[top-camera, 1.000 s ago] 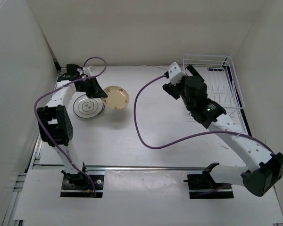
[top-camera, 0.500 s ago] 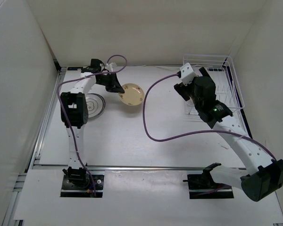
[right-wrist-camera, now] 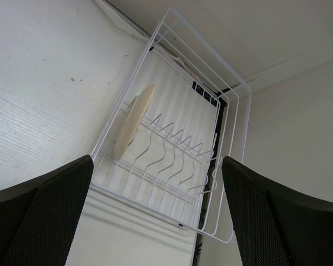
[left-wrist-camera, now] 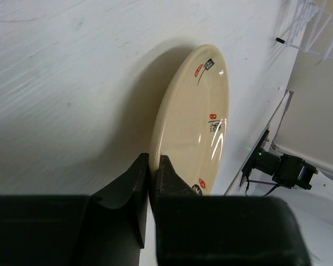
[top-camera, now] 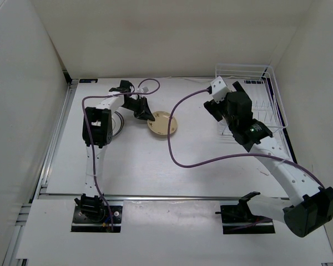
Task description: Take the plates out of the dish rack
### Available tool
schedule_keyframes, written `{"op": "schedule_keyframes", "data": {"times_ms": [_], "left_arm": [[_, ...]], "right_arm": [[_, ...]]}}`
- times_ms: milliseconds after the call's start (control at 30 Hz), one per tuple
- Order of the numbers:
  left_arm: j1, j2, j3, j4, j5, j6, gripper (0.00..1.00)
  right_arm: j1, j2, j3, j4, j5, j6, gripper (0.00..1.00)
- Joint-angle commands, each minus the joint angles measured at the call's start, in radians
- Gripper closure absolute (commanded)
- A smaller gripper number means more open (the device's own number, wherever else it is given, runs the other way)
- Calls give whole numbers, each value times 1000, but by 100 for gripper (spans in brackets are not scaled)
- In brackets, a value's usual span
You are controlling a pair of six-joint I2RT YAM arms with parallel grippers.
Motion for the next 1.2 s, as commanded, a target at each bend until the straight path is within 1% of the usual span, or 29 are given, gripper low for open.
{"op": "schedule_keyframes", "data": {"times_ms": [0, 33, 100, 133, 167, 200, 233, 300, 367, 400, 500, 533, 633, 667, 767, 833, 867, 900, 933, 1000, 1033, 1067, 1133, 1167], "left_arm": [[7, -19, -3, 3, -2, 3, 88], [7, -19, -12, 3, -2, 3, 85], [-2, -19, -12, 3, -32, 3, 78], [-2, -19, -12, 3, -45, 3, 63], [-2, -28, -23, 3, -57, 3, 56], [-11, -28, -23, -6, -69, 3, 52], [-11, -28, -34, -6, -98, 13, 46], [-22, -40, -34, -6, -144, 13, 38], [-22, -50, -46, -17, -212, 26, 30], [-31, -74, -55, -17, -239, 26, 22], [-40, -120, -55, -17, -368, 26, 14], [-40, -132, -65, -17, -454, 26, 12], [-53, -195, -74, -17, -623, 26, 10], [-62, -212, -84, -17, -720, 26, 10], [-62, -272, -107, -8, -822, 26, 9], [-71, -325, -118, -8, -856, 26, 9], [-71, -350, -129, -8, -869, 39, 9], [-71, -376, -143, 1, -869, 49, 9], [-71, -432, -143, 1, -869, 58, 9], [-71, -497, -178, 1, -846, 84, 9], [-71, -566, -189, 1, -837, 98, 9], [-71, -601, -201, 1, -826, 113, 9], [-71, -675, -247, 1, -795, 164, 9], [-71, -744, -264, 1, -784, 183, 9]], "right_arm": [[-1, -19, -2, 39, -17, 26, 0], [-1, -19, -2, 39, -17, 26, 0], [-1, -19, -2, 39, -17, 26, 0], [-1, -19, -2, 39, -17, 26, 0], [-1, -19, -11, 39, -17, 26, 0], [-1, -19, -11, 39, -17, 26, 0], [-1, -19, -11, 39, -17, 26, 0], [-1, -19, -11, 39, -27, 35, 0], [-1, -30, -20, 39, -27, 44, 0], [-1, -30, -31, 39, -36, 44, 0], [-10, -39, -56, 39, -45, 44, 0], [-11, -39, -56, 39, -45, 64, 0], [-37, -39, -76, 27, -89, 95, 0], [-50, -48, -91, 18, -89, 109, 0], [-89, -48, -112, 2, -155, 149, 0], [-135, -30, -100, -27, -197, 191, 0], [-156, -4, -82, -45, -224, 263, 0], [-205, 11, -44, -80, -278, 311, 0], [-233, 44, -24, -94, -313, 405, 0], [-306, 74, 10, -108, -391, 483, 0], [-322, 103, 35, -108, -430, 514, 0], [-345, 120, 48, -108, -441, 564, 2], [-363, 166, 97, -108, -471, 597, 4], [-379, 183, 116, -108, -491, 626, 5]]}}
